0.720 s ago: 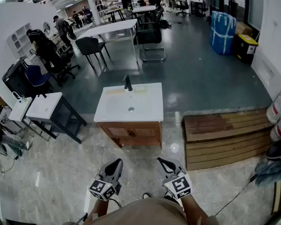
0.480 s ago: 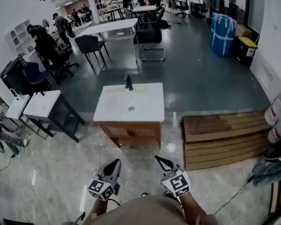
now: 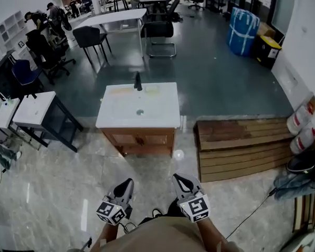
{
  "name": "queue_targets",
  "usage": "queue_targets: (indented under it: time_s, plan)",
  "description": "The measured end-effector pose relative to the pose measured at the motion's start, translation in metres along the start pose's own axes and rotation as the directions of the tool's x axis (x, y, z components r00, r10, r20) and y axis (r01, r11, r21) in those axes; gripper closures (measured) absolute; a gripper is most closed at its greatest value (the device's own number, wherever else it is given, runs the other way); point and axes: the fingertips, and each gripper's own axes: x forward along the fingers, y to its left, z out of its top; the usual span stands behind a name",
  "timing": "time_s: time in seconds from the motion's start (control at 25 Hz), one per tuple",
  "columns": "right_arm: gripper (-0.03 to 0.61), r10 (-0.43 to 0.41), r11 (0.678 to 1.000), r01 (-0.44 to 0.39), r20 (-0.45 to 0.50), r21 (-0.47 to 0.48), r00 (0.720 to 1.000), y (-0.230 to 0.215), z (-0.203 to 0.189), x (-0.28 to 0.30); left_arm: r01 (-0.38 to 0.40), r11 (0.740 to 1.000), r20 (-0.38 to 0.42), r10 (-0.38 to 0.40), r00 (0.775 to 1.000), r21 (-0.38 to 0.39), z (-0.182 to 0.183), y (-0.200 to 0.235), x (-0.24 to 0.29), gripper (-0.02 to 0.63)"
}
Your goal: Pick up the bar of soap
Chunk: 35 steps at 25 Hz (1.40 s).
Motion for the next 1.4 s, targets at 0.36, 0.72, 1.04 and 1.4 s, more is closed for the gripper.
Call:
queue_targets:
  time_s: [0.36,0.72,1.04,1.4]
  plan:
    - [0.575,0.018,1.0,-0.018,0.022,0.002,1.0,-0.044,0.011,0.06,-0.027,0.999,-0.036,0.025,0.999,-0.043,0.002,0.041,0.044,0.621]
    - [0.575,0.172,0.983,-0.174,0.028,0.062,0.985,-0.105,0.01,0.145,-0.082,0.995,-0.036,0.084,0.996,0.05,0.059,0.078,0.135,0.621]
    - [0.574,0.25,0.967,-0.25,0.016,0.037,0.968,-0.155,0.006,0.195,-0.152,0.988,-0.055,0.153,0.987,0.027,0.063,0.09,0.184,0.621]
    - [0.575,0.306,0.951,-0.304,-0.036,0.048,0.951,-0.157,-0.001,0.24,-0.125,0.992,-0.092,0.126,0.988,0.015,0.055,0.122,0.224,0.621]
